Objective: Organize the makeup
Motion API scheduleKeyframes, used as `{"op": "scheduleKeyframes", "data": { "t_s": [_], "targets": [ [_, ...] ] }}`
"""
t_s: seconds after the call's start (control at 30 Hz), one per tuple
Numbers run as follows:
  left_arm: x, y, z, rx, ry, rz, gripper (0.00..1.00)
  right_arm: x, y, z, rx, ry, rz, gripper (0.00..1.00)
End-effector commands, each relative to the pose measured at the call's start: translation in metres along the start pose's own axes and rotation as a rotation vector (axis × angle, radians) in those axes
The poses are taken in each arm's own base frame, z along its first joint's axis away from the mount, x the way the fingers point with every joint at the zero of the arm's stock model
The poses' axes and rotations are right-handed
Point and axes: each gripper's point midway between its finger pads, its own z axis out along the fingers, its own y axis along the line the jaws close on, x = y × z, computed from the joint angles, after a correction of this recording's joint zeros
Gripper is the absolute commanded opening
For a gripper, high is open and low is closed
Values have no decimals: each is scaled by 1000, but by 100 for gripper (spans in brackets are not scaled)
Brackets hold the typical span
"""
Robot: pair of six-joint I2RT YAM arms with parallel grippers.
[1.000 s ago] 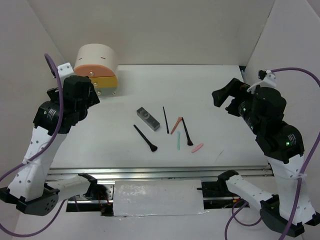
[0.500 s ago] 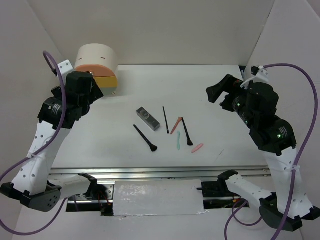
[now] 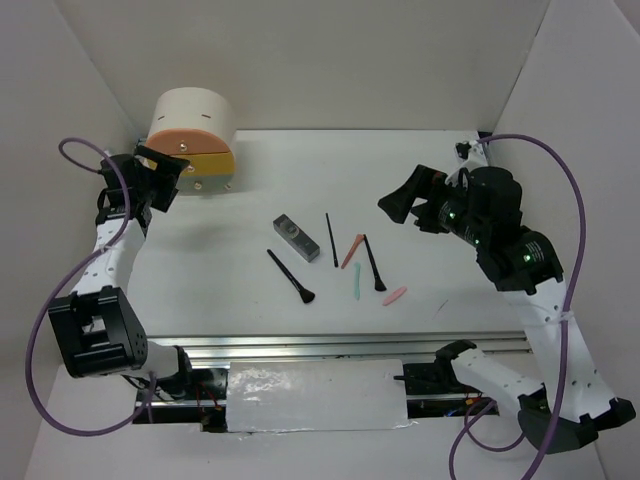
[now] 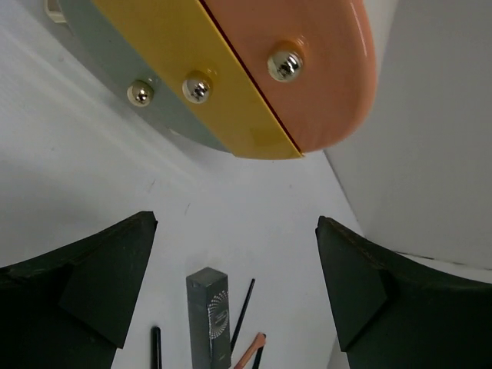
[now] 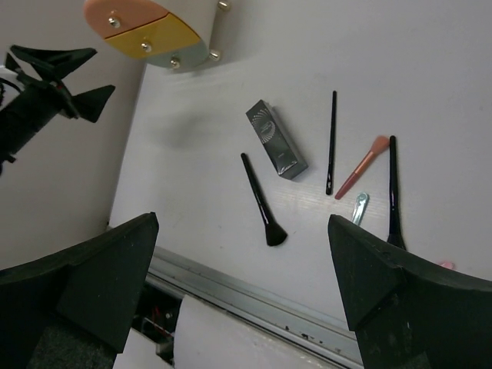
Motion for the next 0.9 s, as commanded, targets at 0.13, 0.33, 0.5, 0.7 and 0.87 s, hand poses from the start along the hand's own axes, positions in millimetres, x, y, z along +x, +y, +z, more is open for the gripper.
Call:
{"op": "scheduleKeyframes", "data": {
  "t_s": [0.13, 0.33, 0.5, 0.7, 0.87],
  "targets": [
    [-24, -43, 13, 433, -8, -88, 94, -7, 20, -30, -108, -75, -23, 100],
    [-26, -46, 27, 521, -16, -101, 84, 1, 16, -39, -102, -59, -21, 100],
    [-33, -45, 37, 556, -59, -127, 77, 10, 12, -43, -100, -46, -16, 100],
    [-38, -40, 54, 527, -69, -147, 73, 9, 17, -45, -115, -35, -17, 100],
    [-46, -38, 61, 512, -83, -137, 68, 4, 22, -46, -125, -39, -21, 100]
  ]
}}
